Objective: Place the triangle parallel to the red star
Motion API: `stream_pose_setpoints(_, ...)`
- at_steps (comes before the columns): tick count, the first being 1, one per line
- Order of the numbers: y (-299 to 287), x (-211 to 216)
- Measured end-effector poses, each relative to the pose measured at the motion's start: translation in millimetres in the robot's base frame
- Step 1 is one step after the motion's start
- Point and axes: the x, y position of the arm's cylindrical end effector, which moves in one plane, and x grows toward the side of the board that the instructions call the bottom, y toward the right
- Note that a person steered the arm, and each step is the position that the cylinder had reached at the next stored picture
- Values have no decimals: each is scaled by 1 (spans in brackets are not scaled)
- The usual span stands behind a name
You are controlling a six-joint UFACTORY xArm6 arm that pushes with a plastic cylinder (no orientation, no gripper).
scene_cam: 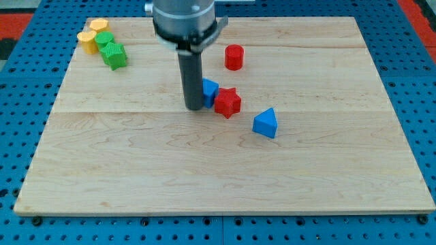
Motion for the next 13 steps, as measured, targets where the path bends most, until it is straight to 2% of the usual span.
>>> stream_pose_setpoints(1,0,-20)
stream_pose_setpoints(2,-32,-34)
stream_pose_setpoints(3,20,-36)
stream_pose_setpoints(11,16,-36)
stream_pose_setpoints(12,8,-38)
stream_pose_setpoints(13,-98,3)
